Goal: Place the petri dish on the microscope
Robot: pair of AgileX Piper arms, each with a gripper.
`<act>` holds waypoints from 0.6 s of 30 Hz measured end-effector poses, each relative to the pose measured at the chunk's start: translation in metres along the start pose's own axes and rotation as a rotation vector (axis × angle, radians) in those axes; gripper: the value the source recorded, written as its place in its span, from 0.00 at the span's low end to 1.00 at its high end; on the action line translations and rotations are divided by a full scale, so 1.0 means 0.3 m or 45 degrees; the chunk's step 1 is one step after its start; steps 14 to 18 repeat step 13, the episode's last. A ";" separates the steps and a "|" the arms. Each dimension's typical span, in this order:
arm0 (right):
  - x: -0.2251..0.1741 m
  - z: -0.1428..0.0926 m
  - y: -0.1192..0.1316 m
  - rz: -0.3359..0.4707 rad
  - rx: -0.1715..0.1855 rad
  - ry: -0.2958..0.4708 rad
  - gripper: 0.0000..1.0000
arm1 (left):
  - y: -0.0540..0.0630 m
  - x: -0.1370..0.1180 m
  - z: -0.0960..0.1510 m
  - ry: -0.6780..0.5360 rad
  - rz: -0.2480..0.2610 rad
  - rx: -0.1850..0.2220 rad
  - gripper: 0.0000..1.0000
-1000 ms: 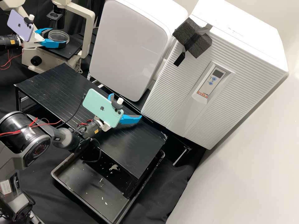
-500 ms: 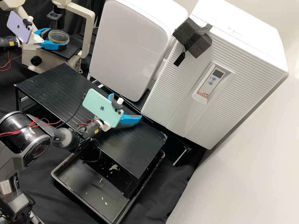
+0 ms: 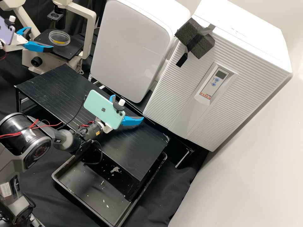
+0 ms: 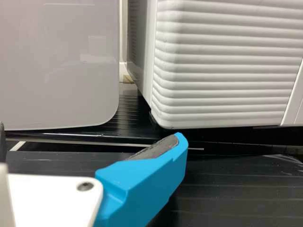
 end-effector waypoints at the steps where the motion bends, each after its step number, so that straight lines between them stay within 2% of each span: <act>1: 0.000 0.000 0.000 0.000 0.000 0.000 1.00 | 0.000 -0.016 -0.002 0.018 0.017 0.001 1.00; 4: 0.000 0.000 0.000 0.000 0.000 0.000 1.00 | -0.010 -0.071 0.016 0.036 0.073 0.009 1.00; 6: 0.000 0.000 0.000 0.000 0.000 0.000 1.00 | -0.022 -0.104 0.035 0.047 0.117 0.034 1.00; 8: 0.000 0.000 0.000 0.000 0.000 0.000 1.00 | -0.043 -0.139 0.058 0.043 0.173 0.054 1.00; 11: 0.000 0.000 0.000 0.000 0.000 0.000 1.00 | -0.072 -0.182 0.082 0.006 0.215 0.067 1.00; 13: 0.000 0.000 0.000 0.000 0.000 0.000 1.00 | -0.087 -0.199 0.089 -0.001 0.211 0.063 1.00; 18: 0.000 0.000 0.000 0.000 0.000 0.000 1.00 | -0.087 -0.199 0.089 -0.001 0.211 0.063 1.00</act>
